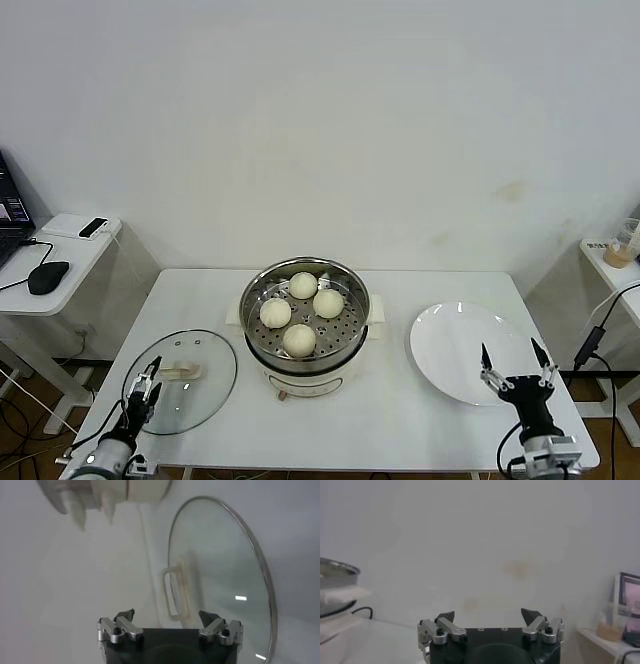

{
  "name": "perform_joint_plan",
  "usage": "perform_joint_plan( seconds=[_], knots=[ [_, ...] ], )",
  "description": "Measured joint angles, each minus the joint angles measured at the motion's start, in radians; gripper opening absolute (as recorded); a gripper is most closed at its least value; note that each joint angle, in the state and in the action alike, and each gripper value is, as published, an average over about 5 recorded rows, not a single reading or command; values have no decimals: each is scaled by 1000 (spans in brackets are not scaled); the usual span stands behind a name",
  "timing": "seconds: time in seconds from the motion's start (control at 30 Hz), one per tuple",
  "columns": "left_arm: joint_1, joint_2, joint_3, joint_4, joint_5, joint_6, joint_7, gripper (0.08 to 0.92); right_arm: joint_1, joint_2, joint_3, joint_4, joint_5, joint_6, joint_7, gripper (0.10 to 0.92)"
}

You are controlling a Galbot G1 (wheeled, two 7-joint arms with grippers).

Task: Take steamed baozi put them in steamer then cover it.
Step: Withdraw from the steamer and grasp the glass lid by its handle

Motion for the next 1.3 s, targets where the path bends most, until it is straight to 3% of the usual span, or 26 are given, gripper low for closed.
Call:
perform_joint_plan(
  seconds=[1.0, 1.3],
  knots=[
    [-217, 10, 101, 129, -8, 9, 18, 817, -54, 54, -1, -3, -76, 18, -3, 823],
    [-247, -2, 118, 172, -58, 3, 15, 593, -57, 56, -9, -4, -90, 18, -6, 823]
  ],
)
